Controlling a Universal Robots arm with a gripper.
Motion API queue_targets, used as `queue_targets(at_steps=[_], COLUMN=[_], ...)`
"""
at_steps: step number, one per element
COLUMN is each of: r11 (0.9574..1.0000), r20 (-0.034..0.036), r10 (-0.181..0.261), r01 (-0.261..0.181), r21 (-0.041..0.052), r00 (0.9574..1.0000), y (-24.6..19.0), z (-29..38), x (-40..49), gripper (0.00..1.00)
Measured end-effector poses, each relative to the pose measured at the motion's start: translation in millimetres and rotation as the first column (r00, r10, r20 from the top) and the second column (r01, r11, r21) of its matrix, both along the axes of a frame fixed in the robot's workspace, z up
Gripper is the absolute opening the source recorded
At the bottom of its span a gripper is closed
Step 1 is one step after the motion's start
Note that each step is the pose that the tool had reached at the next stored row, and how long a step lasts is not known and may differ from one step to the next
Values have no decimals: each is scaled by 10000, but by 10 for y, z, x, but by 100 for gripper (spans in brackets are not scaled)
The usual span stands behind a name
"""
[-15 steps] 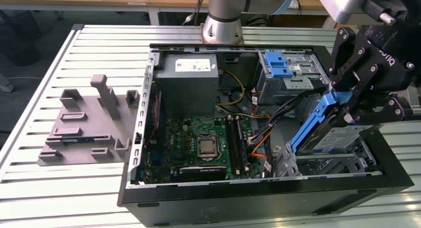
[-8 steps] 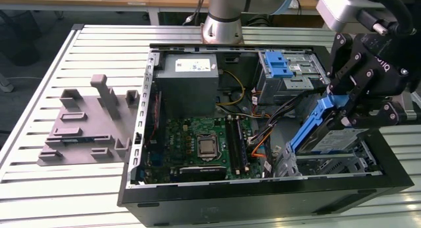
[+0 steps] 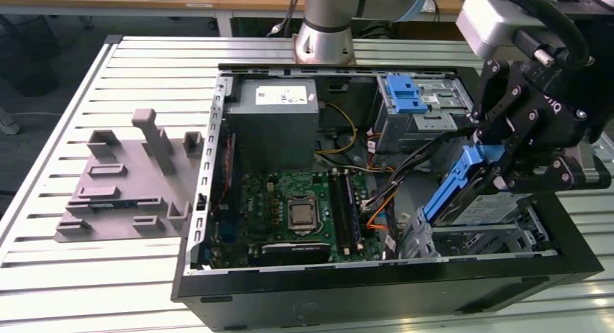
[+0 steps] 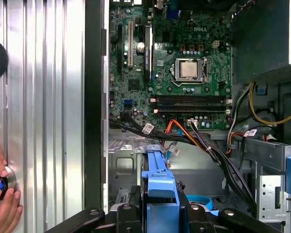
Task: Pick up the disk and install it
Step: 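Insert the disk into the insertion slot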
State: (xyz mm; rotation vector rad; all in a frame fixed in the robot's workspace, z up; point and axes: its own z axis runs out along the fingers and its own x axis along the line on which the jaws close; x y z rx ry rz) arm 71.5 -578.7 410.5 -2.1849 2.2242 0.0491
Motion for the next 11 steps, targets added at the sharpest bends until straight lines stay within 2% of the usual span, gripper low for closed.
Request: queue_targets(at_steps=[11], r11=[10000], r20=[0], r10=[-1], r01=[1], r21=[0], r00=[10000], y=[0], z=[-5], x=[0], gripper=[36])
